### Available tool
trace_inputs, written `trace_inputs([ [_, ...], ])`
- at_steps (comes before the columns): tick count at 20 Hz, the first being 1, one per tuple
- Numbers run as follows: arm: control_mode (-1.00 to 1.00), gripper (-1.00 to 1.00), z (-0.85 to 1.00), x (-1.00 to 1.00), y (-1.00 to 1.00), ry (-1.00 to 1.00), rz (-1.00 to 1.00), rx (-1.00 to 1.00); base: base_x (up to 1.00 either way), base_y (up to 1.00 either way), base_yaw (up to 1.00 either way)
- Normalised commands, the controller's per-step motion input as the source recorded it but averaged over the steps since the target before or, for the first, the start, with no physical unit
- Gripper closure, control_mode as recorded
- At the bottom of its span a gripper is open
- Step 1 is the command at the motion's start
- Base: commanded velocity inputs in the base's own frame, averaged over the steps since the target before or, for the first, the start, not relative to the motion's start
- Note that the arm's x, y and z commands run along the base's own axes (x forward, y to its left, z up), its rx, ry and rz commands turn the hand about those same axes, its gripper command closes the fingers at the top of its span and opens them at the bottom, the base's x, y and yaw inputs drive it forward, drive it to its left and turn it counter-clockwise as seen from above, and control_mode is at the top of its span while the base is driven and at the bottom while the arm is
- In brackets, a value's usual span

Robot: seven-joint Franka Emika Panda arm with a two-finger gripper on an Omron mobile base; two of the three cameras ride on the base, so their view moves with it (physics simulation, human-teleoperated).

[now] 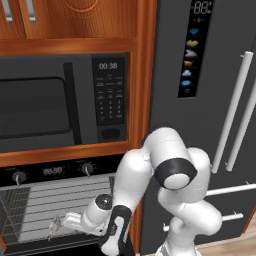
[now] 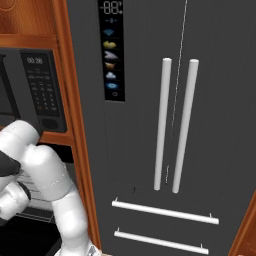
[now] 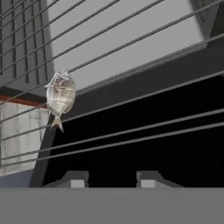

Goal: Take the fish from the oven and place it on the plate on the counter.

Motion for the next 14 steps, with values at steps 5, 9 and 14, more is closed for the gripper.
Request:
trace_inputs([
  [5,-1.0,-1.0,0.6,0.12,0.57,0.14,0.0,-0.17,0.0,0.0,0.0],
  [9,-1.0,-1.0,0.45,0.0,0.83,0.01,0.0,-0.24,0.0,0.0,0.0],
  [14,-1.0,-1.0,0.41,0.02,0.44,0.02,0.0,-0.23,0.0,0.0,0.0],
])
